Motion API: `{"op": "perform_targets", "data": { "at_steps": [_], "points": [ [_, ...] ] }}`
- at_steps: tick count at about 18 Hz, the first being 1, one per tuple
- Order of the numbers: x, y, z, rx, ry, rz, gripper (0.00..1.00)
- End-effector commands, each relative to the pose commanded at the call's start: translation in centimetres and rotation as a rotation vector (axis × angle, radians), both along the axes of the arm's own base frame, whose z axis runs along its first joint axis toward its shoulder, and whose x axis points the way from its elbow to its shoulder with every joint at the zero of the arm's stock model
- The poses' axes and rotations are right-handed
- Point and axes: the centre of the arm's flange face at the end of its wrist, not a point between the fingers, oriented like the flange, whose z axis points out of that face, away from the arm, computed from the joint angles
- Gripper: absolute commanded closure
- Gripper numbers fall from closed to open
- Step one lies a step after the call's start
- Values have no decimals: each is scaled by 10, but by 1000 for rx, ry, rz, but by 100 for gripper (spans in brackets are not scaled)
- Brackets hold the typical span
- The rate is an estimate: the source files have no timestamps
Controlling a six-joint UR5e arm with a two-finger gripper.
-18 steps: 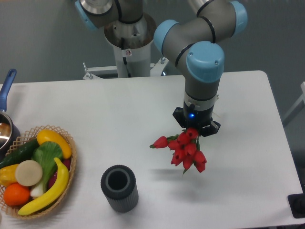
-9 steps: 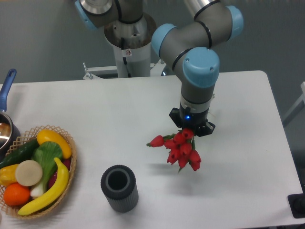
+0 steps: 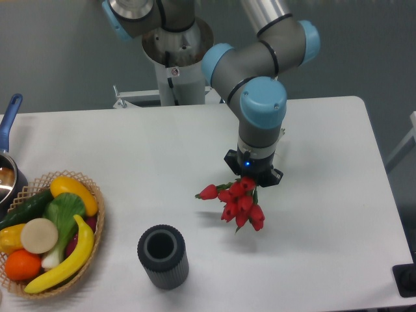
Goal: Place the flowers on the table
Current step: 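Lower the held red tulip bunch toward the table surface, then open the gripper to release the tulips and lift away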
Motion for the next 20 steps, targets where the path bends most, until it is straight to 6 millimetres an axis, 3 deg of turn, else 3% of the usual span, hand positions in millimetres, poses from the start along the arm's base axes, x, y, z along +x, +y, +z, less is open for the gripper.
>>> {"op": "perform_targets", "data": {
  "at_steps": [9, 11, 12, 13, 20],
  "points": [
    [3, 0, -18, -15, -21, -6, 64],
    [4, 0, -19, -16, -25, -6, 56],
    [4, 0, -19, -16, -24, -8, 41],
    [4, 0, -19, -16, -22, -8, 1],
    [9, -5, -8, -6, -11, -6, 0]
  ]
}}
